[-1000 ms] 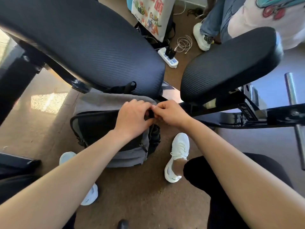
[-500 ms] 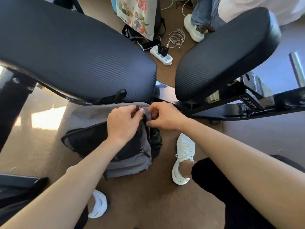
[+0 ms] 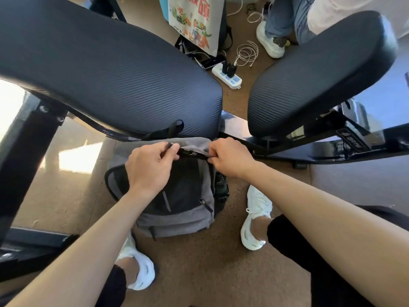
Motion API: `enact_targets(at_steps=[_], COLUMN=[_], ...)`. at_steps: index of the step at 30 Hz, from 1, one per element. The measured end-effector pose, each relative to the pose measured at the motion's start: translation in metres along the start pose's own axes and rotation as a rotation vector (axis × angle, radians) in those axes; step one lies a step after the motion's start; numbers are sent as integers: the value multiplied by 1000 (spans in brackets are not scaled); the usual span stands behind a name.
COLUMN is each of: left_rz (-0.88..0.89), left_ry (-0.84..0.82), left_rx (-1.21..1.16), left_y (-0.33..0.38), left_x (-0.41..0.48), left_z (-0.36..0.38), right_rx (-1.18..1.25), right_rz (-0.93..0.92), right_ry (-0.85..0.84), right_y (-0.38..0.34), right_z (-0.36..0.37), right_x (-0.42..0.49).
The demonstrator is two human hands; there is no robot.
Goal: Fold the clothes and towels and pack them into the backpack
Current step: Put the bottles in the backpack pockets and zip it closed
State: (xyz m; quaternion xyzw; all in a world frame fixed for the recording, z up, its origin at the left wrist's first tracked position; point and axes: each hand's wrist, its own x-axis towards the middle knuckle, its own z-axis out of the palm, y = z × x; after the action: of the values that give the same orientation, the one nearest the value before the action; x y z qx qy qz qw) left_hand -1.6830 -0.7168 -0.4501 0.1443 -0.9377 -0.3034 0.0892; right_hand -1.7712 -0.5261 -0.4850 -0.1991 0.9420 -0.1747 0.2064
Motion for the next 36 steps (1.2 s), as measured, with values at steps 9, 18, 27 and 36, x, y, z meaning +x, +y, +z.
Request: enact_targets(at_steps=[9,18,27,36], left_rz=[-166,177,236,171], left_ry=[79,-204,-141,-109], left_rx=[-306,61,393,448], left_y=[-33,-8,16,21], left_x=[18,8,8,0], left_z=[-71,-7,34,45], right_rx=[6,-15,52,84], right_rz=[122,64,-19,20], right_ry=[-73,-54,-2,-59], right_y=[-1,-7,-10,-3], right_z=[-10,-11,-8,-9], right_x=[3,2,4,6])
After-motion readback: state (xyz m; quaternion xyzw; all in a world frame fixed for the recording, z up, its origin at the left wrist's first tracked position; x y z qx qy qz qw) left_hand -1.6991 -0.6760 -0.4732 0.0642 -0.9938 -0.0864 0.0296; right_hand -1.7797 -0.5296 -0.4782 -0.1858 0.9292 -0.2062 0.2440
